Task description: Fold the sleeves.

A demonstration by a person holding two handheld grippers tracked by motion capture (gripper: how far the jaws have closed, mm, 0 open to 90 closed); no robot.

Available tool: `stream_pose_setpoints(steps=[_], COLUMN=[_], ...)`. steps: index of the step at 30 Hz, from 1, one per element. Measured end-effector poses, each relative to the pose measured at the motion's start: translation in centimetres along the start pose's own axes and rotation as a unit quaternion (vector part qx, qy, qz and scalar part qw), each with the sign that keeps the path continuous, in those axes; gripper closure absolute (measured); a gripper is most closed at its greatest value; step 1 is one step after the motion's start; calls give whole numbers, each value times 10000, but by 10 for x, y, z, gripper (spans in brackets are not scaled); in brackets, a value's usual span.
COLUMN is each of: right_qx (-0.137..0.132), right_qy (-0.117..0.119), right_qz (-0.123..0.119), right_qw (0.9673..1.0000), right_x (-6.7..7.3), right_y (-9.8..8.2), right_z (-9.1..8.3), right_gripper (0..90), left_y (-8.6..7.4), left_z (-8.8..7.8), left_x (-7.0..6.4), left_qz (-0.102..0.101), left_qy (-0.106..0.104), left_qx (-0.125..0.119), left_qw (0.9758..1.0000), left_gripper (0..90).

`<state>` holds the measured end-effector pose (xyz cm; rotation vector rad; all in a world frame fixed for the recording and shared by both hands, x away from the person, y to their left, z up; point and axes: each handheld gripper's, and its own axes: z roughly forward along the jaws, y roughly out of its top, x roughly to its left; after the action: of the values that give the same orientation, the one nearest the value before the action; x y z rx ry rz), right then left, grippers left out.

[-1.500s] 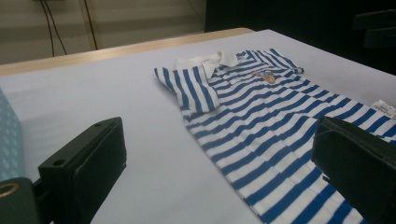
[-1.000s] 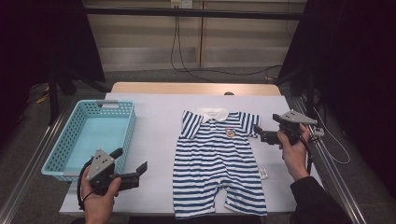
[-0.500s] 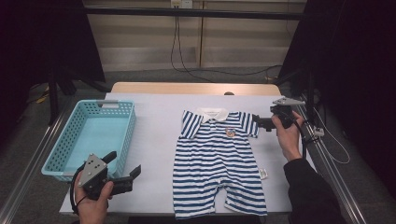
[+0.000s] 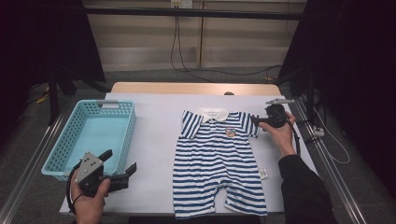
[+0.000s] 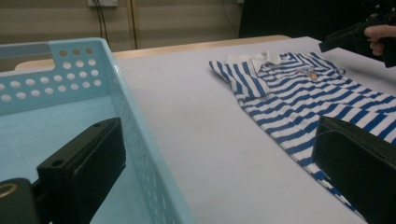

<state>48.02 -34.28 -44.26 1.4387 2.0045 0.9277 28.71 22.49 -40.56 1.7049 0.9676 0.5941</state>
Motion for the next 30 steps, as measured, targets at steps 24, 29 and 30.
stream_pose_setpoints(steps=[24, 29, 30], right_qx=[409, 433, 462], right_qy=[239, 221, 214], right_qz=[441, 353, 358], right_qw=[9979, 9982, 9981], right_x=[-17, -13, -11], right_y=[-15, -14, -14], right_z=[9, 10, 9], right_gripper=[559, 567, 574], left_y=[0, 0, 0], left_z=[-2, -2, -2], left_x=[-5, -5, -5], left_qz=[22, 20, 32], left_qy=[-66, -62, -31], left_qx=[-30, -8, -14], left_qw=[10000, 10000, 10000], left_gripper=[29, 29, 29])
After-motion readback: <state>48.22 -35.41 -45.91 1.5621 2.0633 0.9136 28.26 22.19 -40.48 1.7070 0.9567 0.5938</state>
